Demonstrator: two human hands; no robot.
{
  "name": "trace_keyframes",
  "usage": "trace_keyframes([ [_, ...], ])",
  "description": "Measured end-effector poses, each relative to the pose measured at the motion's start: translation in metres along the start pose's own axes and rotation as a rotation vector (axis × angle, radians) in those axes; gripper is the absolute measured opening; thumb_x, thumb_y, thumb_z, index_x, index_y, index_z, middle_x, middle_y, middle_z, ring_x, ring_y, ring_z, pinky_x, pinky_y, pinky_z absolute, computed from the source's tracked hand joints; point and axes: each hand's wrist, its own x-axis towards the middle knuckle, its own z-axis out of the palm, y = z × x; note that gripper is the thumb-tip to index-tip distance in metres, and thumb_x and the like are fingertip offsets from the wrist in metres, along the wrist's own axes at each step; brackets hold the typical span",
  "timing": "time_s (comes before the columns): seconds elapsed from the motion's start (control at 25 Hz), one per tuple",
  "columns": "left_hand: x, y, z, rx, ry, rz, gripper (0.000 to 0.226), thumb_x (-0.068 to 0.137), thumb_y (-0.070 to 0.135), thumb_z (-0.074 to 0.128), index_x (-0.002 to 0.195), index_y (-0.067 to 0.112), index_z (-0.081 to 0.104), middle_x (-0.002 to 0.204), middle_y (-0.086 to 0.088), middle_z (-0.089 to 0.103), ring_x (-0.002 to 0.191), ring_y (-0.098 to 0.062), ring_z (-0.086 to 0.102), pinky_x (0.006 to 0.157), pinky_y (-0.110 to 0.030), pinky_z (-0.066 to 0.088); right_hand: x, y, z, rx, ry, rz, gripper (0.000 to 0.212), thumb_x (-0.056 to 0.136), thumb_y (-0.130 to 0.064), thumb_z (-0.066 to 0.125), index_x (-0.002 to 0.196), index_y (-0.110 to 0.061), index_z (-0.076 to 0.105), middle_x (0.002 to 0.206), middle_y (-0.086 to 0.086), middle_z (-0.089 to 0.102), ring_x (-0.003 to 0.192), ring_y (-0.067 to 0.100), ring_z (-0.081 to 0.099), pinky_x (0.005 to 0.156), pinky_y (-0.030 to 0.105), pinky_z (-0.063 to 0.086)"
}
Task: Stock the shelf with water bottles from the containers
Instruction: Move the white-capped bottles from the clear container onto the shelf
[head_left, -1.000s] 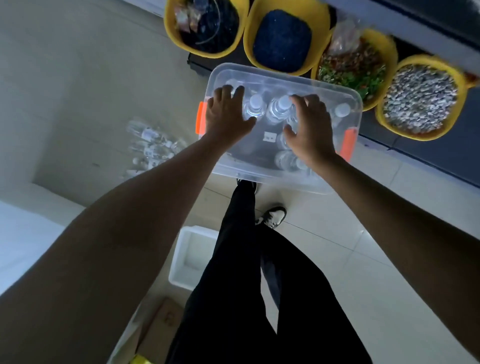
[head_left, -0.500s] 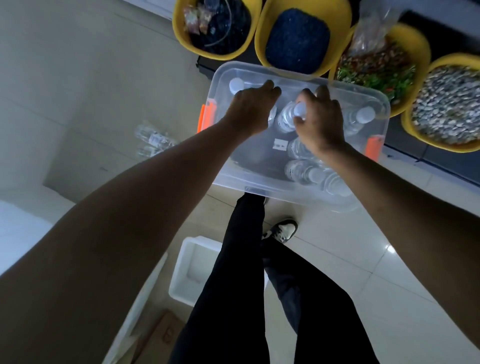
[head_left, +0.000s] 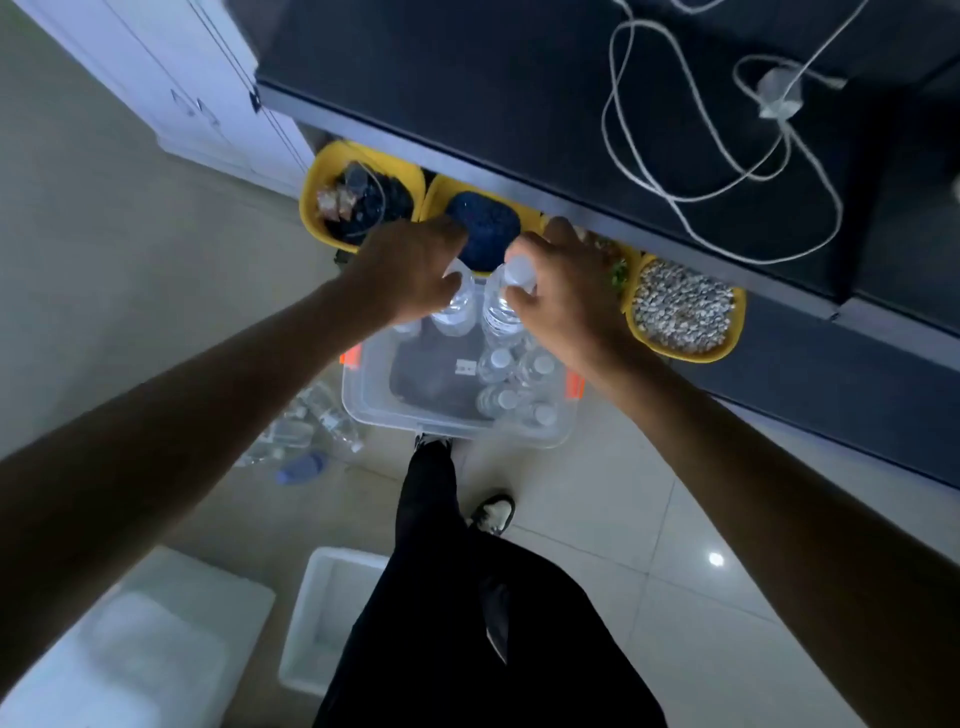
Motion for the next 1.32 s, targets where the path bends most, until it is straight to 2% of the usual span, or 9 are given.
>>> trace_keyframes([
  [0.2,-0.019,0.047,-0.160,-0.054,0.162,0.067,0.032,0.084,0.032,0.059,0.107,0.011,0.065,0.105,-0.011,0.070,0.094,-0.037,0.067,0.080,-0.042,0.053,0.014,-0.057,-0.158,0.065,0.101,-0.018,0.024,0.083,-0.020,0.068,0.105,-0.011,0.066,0.108,0.014,0.057,0.092,0.035,0.061,0.081,0.043,0.051],
  [0.32,-0.018,0.060,-0.262,-0.079,0.250,0.110,0.033,0.083,0.042,0.060,0.105,0.019,0.069,0.107,-0.007,0.072,0.102,-0.032,0.066,0.088,-0.040,0.051,0.031,-0.087,-0.252,0.106,0.194,-0.017,0.025,0.082,-0.025,0.075,0.104,-0.013,0.069,0.104,0.008,0.058,0.091,0.022,0.057,0.077,0.032,0.042],
  [0.4,-0.007,0.064,-0.322,-0.073,0.296,0.140,0.041,0.078,0.050,0.055,0.101,0.020,0.071,0.102,-0.008,0.072,0.099,-0.031,0.065,0.084,-0.037,0.051,0.046,-0.102,-0.305,0.136,0.256,-0.004,0.025,0.081,-0.025,0.078,0.102,-0.013,0.070,0.101,0.006,0.059,0.089,0.018,0.055,0.075,0.032,0.040],
  [0.6,0.052,0.054,-0.432,-0.063,0.410,0.254,0.030,0.078,0.040,0.058,0.079,0.011,0.061,0.077,-0.005,0.060,0.079,-0.027,0.056,0.068,-0.034,0.043,0.111,-0.112,-0.385,0.173,0.377,-0.007,0.019,0.084,-0.020,0.076,0.100,-0.012,0.070,0.100,0.007,0.063,0.088,0.021,0.059,0.071,0.030,0.041],
  [0.68,0.080,0.044,-0.449,-0.045,0.398,0.268,0.022,0.080,0.036,0.058,0.076,0.014,0.056,0.077,-0.003,0.057,0.081,-0.029,0.057,0.070,-0.035,0.046,0.136,-0.107,-0.393,0.130,0.397,-0.003,0.020,0.086,-0.016,0.074,0.103,-0.008,0.070,0.101,0.007,0.063,0.088,0.018,0.057,0.072,0.026,0.037],
  [0.84,0.134,0.025,-0.457,0.001,0.388,0.285,0.029,0.080,0.031,0.055,0.096,0.011,0.068,0.104,-0.011,0.069,0.097,-0.034,0.064,0.082,-0.041,0.053,0.189,-0.083,-0.386,-0.040,0.361,0.063,0.027,0.093,-0.014,0.065,0.117,0.000,0.063,0.116,0.020,0.061,0.096,0.026,0.058,0.077,0.027,0.036],
  [1.04,0.188,0.006,-0.436,0.022,0.398,0.308,0.025,0.087,0.017,0.058,0.108,0.008,0.067,0.120,-0.014,0.062,0.103,-0.038,0.063,0.083,-0.039,0.051,0.235,-0.063,-0.369,-0.229,0.289,0.159,0.030,0.096,-0.014,0.058,0.119,0.004,0.056,0.121,0.028,0.055,0.107,0.041,0.059,0.084,0.039,0.047],
  [1.2,0.211,-0.014,-0.424,-0.065,0.431,0.364,0.023,0.086,0.012,0.057,0.106,0.014,0.067,0.119,-0.009,0.059,0.099,-0.033,0.064,0.077,-0.032,0.045,0.251,-0.062,-0.367,-0.352,0.275,0.151,0.024,0.098,-0.008,0.052,0.121,-0.005,0.056,0.125,0.024,0.054,0.104,0.041,0.061,0.085,0.040,0.047],
  [1.32,0.219,-0.023,-0.415,-0.165,0.448,0.470,0.024,0.080,0.002,0.055,0.101,0.008,0.065,0.113,-0.010,0.061,0.100,-0.030,0.060,0.081,-0.036,0.048,0.250,-0.058,-0.369,-0.350,0.224,0.128,0.023,0.093,-0.003,0.051,0.115,-0.007,0.056,0.126,0.023,0.050,0.104,0.041,0.059,0.087,0.037,0.042],
])
